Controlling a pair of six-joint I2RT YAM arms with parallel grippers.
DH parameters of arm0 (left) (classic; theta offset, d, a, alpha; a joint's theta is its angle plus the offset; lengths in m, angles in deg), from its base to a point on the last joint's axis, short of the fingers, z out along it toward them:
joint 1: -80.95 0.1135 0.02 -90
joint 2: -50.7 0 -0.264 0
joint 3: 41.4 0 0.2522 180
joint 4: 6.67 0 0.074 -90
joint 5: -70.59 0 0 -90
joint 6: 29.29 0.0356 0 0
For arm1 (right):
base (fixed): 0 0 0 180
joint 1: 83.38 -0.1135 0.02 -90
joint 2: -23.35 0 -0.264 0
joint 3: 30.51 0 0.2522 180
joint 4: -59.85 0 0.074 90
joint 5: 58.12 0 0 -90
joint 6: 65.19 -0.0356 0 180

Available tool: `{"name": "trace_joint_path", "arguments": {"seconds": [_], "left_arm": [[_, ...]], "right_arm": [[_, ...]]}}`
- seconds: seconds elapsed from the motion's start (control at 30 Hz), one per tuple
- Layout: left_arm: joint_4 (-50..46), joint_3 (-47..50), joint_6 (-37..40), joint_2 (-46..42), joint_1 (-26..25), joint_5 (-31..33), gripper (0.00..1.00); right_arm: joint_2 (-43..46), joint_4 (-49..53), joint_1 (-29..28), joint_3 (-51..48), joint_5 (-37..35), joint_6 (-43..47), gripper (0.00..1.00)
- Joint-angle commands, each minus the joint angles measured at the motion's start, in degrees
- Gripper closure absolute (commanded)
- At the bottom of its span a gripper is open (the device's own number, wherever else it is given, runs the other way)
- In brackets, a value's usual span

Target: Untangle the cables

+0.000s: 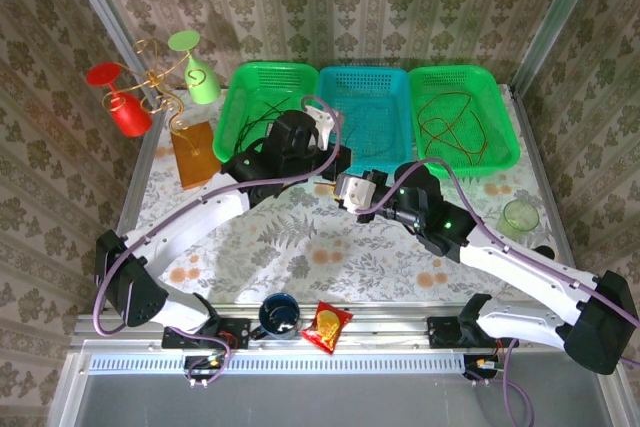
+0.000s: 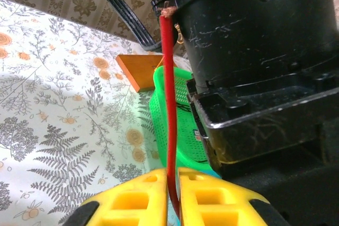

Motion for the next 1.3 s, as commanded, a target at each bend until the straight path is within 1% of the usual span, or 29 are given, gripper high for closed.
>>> {"name": "trace_joint_path", "arguments": {"seconds": [0.0,0.1,0.23,0.3,0.43,0.5,0.57,0.63,0.7,0.77,0.83,0.93,1.27], "left_arm": [[-0.40,-2.42,-0.37,-0.82,0.27,-0.13,1.00],[-0.39,-2.71,-0.36,-0.78,0.52,-0.45,1.00],[-0.92,-3.11,0.16,-1.28,1.28,-0.28,1.00],[-1.12,-3.00,0.35,-2.42,1.96,0.88,1.00],[1.17,-0.73,1.47,-6.99,3.17,4.53,1.00],[2.26,0.45,1.99,-8.87,3.78,6.22,1.00],[2.83,1.34,2.19,-10.36,4.12,7.94,1.00],[3.67,2.37,2.36,-11.85,4.22,9.68,1.00],[5.04,3.67,2.37,-13.33,4.27,10.94,1.00],[6.28,5.10,2.22,-15.00,4.24,12.40,1.00],[7.29,6.61,2.32,-16.89,4.22,13.99,1.00],[7.49,8.56,2.37,-19.54,4.26,16.01,1.00],[3.89,11.70,3.61,-25.66,4.98,19.20,1.00]], "right_arm": [[0.30,-4.32,0.40,0.44,-1.62,0.57,0.89],[0.92,-4.29,0.44,0.17,-2.28,0.44,1.00],[3.02,-2.76,0.55,-0.25,-3.38,0.07,1.00],[5.06,-1.80,0.48,-1.04,-4.21,-0.62,1.00],[11.78,-4.54,0.55,-5.97,-7.39,-5.46,1.00],[14.31,-5.18,0.69,-7.29,-10.15,-9.08,1.00],[15.57,-2.11,1.08,-5.98,-13.62,-12.78,1.00],[16.38,0.49,1.55,-4.39,-15.49,-14.18,1.00],[17.03,-0.19,1.89,-4.30,-16.94,-14.29,1.00],[17.72,-2.27,2.08,-4.83,-19.84,-13.82,1.00],[18.65,-6.37,2.35,-5.98,-24.12,-12.69,1.00],[19.95,-10.56,3.41,-6.45,-27.88,-10.39,1.00],[22.74,-10.02,8.78,-4.86,-30.48,-6.80,1.00]]}}
